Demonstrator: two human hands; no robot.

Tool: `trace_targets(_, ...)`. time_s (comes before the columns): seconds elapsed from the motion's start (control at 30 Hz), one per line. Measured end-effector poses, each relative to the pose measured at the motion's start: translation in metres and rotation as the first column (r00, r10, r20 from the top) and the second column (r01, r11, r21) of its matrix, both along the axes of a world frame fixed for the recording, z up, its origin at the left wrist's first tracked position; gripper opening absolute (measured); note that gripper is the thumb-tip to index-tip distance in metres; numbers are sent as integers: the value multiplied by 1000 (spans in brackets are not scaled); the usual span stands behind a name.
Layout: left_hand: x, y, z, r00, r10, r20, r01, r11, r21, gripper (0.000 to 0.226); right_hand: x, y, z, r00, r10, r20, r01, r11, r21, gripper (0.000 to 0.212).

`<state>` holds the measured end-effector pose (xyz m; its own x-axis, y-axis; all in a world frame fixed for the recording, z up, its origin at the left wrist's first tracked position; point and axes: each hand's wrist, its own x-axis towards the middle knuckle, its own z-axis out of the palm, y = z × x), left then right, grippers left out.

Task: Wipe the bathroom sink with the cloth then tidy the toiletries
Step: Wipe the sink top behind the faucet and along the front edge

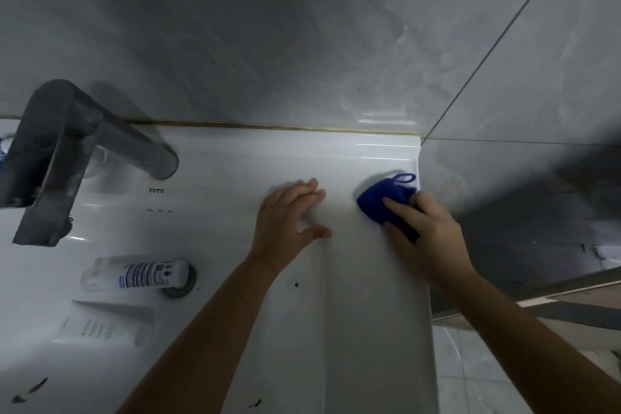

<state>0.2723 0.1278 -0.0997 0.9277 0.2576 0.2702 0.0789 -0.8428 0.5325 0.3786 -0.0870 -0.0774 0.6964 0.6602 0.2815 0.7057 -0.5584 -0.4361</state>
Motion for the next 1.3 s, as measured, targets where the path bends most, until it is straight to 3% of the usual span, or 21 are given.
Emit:
trace_targets(0.1,-1,0,-1,1000,-2,-2,2,1000,15,60,0,7,1,1000,-20,21,21,1000,-18,37)
trace_targets(0.23,-3,-2,0,1000,-11,-17,11,999,40,59,61,53,10,984,-19,175,26,999,-39,35)
trace_targets(0.37,-12,3,4,1000,-11,-8,12,994,112,60,24,36,11,986,147,85,-141,987,-75,41)
trace_targets(0.5,-25,38,5,992,127,1,-124,966,225,57,-10,18,12,956,292,14,-290,953,-93,40)
trace_targets(0.67,-29,62,-6,984,166,-61,-152,971,184,58,29,103,9,996,73,57,-70,996,-53,36)
trace_targets(0.87,-29,66,-8,988,152,-18,-148,978,146,52,-35,56,11,971,239,2,-238,968,-80,33)
trace_targets(1.03,-29,70,-15,991,117,59,-125,978,167,51,19,116,6,991,-47,127,51,998,-25,36)
trace_targets(1.2,-31,73,-14,994,91,65,-100,984,151,54,-52,73,10,994,93,59,-91,995,-27,34)
trace_targets(1.3,-30,77,-17,994,80,69,-89,987,133,53,-49,74,8,998,28,63,-27,1000,-6,33)
